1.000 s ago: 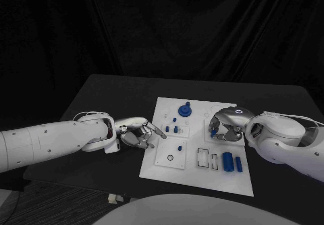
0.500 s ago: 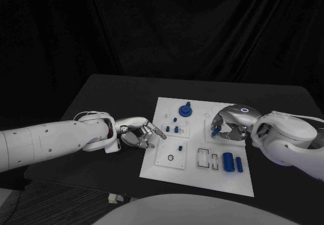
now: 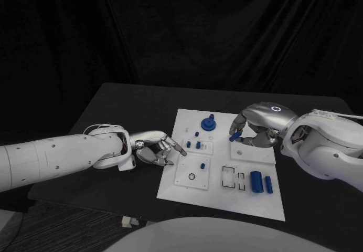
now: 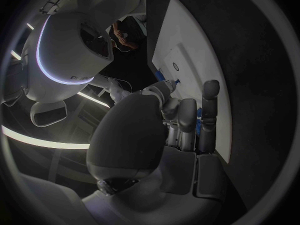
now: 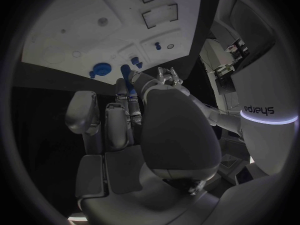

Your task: Assemble the parts on the task board

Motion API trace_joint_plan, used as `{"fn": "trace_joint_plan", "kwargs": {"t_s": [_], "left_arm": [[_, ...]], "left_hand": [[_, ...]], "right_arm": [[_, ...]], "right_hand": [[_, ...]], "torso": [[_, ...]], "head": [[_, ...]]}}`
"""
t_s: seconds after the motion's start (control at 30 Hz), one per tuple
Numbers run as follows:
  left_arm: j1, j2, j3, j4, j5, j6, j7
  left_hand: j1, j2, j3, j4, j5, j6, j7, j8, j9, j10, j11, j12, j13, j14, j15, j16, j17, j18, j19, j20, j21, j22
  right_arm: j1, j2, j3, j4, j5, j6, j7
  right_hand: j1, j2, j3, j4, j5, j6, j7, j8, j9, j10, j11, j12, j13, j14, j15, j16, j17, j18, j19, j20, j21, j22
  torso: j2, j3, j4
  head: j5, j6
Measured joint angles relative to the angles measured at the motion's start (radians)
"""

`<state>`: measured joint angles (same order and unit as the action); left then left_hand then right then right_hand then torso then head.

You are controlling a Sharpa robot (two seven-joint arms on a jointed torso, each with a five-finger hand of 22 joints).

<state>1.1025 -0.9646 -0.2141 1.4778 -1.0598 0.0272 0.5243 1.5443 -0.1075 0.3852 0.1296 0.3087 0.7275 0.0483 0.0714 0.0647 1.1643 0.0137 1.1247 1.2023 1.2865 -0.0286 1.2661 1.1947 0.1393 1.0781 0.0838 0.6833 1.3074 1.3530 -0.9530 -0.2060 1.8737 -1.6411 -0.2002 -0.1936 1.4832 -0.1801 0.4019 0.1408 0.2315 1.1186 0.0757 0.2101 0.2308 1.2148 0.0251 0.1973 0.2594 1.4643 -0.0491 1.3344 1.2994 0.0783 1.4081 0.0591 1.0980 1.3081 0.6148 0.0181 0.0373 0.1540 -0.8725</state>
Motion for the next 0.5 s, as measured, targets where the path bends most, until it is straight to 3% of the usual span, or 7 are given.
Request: {"fn": "trace_joint_plan", "kwargs": {"t_s": [0.2, 0.5], "left_arm": [[0.0, -0.001, 0.0, 0.0, 0.0, 0.0, 0.0], [0.0, -0.014, 0.0, 0.006, 0.0, -0.007, 0.005]], "left_hand": [[-0.008, -0.002, 0.002, -0.002, 0.0, 0.004, 0.004, 0.0, 0.0, -0.009, -0.001, -0.018, -0.021, 0.0, 0.0, 0.0, 0.0, 0.0, 0.0, 0.0, 0.0, 0.0], [-0.011, -0.002, 0.003, -0.003, 0.004, 0.012, 0.002, 0.0, 0.0, -0.023, 0.0, -0.035, -0.029, 0.0, 0.0, 0.0, -0.001, 0.0, 0.0, 0.0, 0.0, 0.0]], "right_arm": [[-0.007, 0.065, 0.0, 0.011, 0.025, 0.0, 0.002], [-0.055, 0.141, -0.001, 0.007, 0.029, -0.002, 0.017]], "right_hand": [[0.0, 0.0, 0.004, -0.006, 0.0, 0.0, 0.0, 0.0, 0.0, 0.0, 0.0, -0.001, -0.005, 0.004, 0.004, 0.0, -0.001, 0.0, -0.006, 0.006, -0.011, 0.0], [0.005, -0.005, 0.008, -0.01, 0.0, 0.0, 0.0, 0.002, 0.0, 0.0, 0.007, -0.005, -0.01, 0.0, 0.007, 0.0, -0.002, 0.0, -0.006, 0.006, -0.015, 0.0]], "torso": [[0.0, -0.0001, 0.0001], [0.0, 0.0, 0.0005]], "head": [[0.006, 0.0], [0.016, 0.0]]}}
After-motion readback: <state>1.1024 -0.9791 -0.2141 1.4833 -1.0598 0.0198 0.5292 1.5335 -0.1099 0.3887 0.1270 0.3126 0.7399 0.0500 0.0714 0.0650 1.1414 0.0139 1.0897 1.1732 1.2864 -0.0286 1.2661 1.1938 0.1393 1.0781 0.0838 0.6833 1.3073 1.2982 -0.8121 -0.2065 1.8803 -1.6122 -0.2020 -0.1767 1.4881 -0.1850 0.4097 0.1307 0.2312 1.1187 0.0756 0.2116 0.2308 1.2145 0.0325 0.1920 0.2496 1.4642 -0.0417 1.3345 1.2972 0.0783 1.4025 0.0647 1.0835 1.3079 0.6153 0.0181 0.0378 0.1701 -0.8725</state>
